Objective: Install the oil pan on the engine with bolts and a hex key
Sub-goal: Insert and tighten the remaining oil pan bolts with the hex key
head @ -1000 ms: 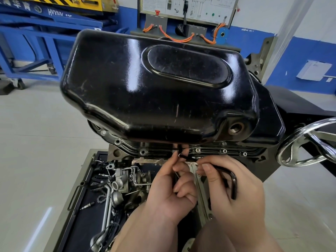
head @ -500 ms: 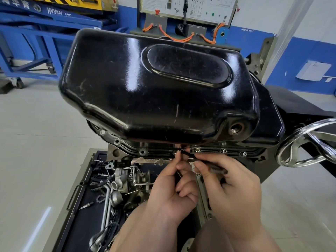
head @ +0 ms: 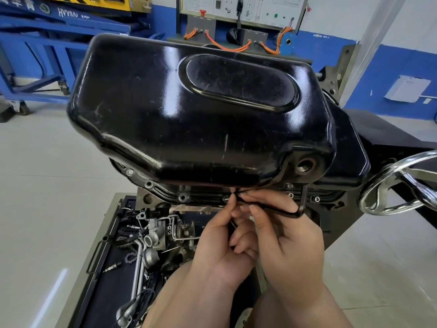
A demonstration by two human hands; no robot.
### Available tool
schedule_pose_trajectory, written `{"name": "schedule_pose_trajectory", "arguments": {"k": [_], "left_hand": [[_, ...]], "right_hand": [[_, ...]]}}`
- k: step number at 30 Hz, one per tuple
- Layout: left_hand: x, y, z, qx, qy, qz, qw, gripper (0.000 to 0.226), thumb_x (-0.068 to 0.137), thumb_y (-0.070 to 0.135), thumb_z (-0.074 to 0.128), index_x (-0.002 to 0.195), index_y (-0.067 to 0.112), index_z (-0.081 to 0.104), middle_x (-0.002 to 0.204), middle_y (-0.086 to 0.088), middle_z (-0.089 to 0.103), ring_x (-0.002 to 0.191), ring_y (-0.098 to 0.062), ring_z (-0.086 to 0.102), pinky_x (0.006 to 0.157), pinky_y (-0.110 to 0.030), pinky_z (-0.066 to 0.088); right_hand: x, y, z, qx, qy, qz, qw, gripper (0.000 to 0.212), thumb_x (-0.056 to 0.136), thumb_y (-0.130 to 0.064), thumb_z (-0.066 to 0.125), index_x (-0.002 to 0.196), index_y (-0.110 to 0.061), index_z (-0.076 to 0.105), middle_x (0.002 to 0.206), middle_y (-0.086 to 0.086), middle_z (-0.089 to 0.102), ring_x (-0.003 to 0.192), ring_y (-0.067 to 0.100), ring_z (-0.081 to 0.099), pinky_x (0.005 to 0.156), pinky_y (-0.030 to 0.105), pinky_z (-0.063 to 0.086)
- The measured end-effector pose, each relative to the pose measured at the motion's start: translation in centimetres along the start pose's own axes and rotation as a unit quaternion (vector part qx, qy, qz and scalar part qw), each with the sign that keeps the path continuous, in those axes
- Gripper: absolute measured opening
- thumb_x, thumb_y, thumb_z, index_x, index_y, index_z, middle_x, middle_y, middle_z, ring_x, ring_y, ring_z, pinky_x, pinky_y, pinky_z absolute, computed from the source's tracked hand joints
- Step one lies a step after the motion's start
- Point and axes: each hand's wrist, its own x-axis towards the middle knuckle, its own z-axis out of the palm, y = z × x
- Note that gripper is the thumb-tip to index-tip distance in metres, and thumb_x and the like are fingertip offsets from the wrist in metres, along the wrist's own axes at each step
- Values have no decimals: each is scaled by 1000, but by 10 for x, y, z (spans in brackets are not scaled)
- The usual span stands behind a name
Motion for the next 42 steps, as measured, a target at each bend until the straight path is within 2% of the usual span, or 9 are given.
{"name": "schedule_pose_trajectory", "arguments": {"k": [5,10,16,22,26,29,34,38,42], "left_hand": [[-1,-1,-2,-11,22,26,999,22,71,20,69,59,3,62,47,3,48,25,-7,30,28,-13,18],[-4,-1,1,3,-5,23,1000,25,51,1,87,60,2,64,44,0,49,24,-9,30,28,-14,17],[-4,-2,3,-25,-8,4,1000,20,59,-3,82,65,-2,63,51,0,52,25,-10,32,25,-17,21],[-1,-1,2,-26,29,27,999,24,75,21,62,61,2,64,44,3,49,23,-7,28,30,-11,14],[-3,-1,1,-50,21,39,998,18,73,18,65,67,0,67,47,3,50,24,-8,29,27,-13,17],[-5,0,4,-48,15,46,998,15,70,16,68,68,1,67,46,3,49,24,-8,30,28,-12,16],[-6,-2,3,-21,38,47,998,23,73,21,64,57,4,62,41,3,44,24,-7,28,29,-12,15],[-8,-3,3,-10,45,54,997,29,77,23,59,54,4,61,43,4,43,24,-6,27,28,-12,15],[-8,-3,3,-34,35,47,998,19,76,21,61,66,6,58,46,3,44,24,-8,29,24,-14,19]], "right_hand": [[2,-2,0,0,-8,7,1000,18,91,-19,52,102,-28,64,89,-14,70,81,4,70,69,32,57],[4,-3,1,-24,21,-23,999,16,87,-16,58,95,-25,68,90,-22,68,84,-3,67,75,13,51],[3,0,3,46,48,29,997,7,84,-21,65,89,-25,68,85,-9,72,81,15,71,70,40,56],[6,-6,5,30,37,26,999,6,84,-29,63,90,-30,63,89,-16,69,80,3,69,71,21,54],[1,-7,8,107,5,69,992,10,87,-22,59,94,-27,65,86,-10,71,73,13,71,64,38,58],[-2,-10,7,123,-24,75,989,18,88,-18,55,99,-28,65,85,-8,71,68,13,70,62,28,57],[-2,-9,6,86,-29,60,994,14,89,-22,55,95,-30,66,78,-7,70,58,13,68,56,31,56],[-1,-4,4,-5,3,30,1000,14,88,-31,58,99,-33,65,85,-19,70,76,4,69,66,32,56],[-1,-2,6,-14,19,13,1000,12,87,-29,60,97,-31,66,88,-20,69,78,4,69,66,35,57]]}}
